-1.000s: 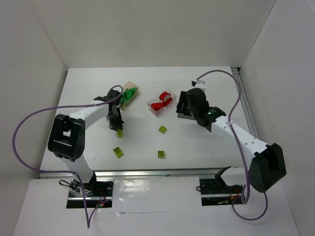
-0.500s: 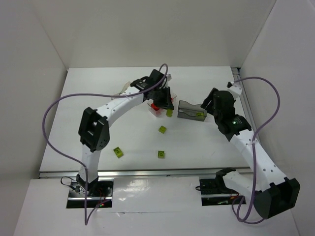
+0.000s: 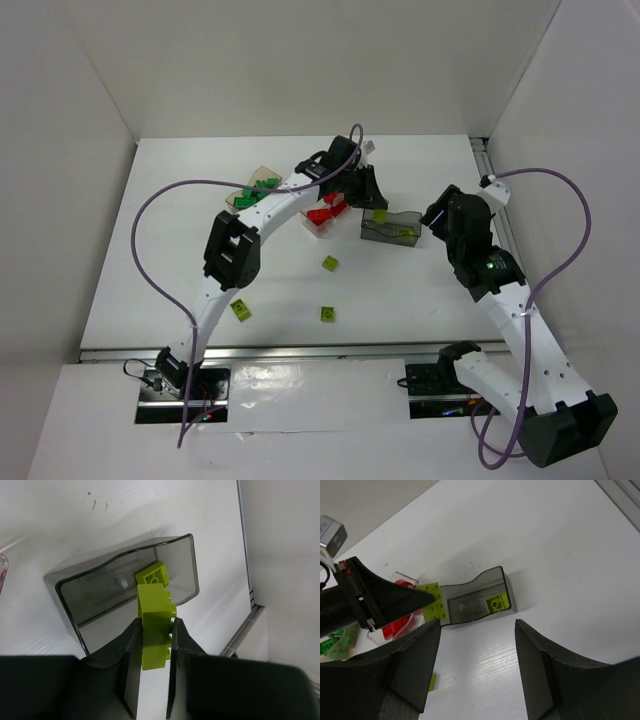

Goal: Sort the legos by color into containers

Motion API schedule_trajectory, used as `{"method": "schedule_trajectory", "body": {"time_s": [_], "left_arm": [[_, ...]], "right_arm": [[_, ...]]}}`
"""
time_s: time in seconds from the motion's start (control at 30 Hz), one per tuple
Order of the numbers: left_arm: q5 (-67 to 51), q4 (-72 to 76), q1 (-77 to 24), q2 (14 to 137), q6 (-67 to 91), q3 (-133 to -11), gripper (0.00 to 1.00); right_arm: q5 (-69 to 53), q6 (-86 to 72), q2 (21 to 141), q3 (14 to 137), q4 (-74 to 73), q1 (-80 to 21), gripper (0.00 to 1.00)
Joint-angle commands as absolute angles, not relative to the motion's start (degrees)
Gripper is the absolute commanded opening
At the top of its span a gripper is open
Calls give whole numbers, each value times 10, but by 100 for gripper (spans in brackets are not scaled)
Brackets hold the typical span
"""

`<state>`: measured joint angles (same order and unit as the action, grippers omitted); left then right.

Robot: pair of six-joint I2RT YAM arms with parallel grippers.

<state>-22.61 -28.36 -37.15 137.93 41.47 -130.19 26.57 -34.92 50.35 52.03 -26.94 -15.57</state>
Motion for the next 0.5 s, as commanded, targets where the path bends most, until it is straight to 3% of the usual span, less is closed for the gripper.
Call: {"method": "schedule_trajectory", "body": {"time_s": [0.0, 0.03, 0.07, 0.1, 0.2, 0.33, 0.47], "left_arm": [[-247, -249, -370, 1405, 439, -1331, 27], [-247, -249, -370, 1405, 439, -1332, 40], [-252, -249, -370, 1405, 434, -1332, 63], [-252, -249, -370, 1405, 434, -1332, 75], [-252, -244, -375, 1393, 421, -1332, 99], [-252, -243, -375, 1352, 410, -1317, 98], [-226, -249, -369, 1266, 396, -1265, 87]], "right_arm": [[274, -355, 492, 516, -287, -147, 68], [274, -355, 487, 516, -287, -147, 68], [274, -355, 487, 516, -287, -147, 70], [274, -355, 487, 516, -287, -147, 71], [254, -350, 487, 516, -287, -147, 72], [208, -337, 498, 505, -272, -147, 72], [112, -306, 525, 479, -233, -147, 72]]}}
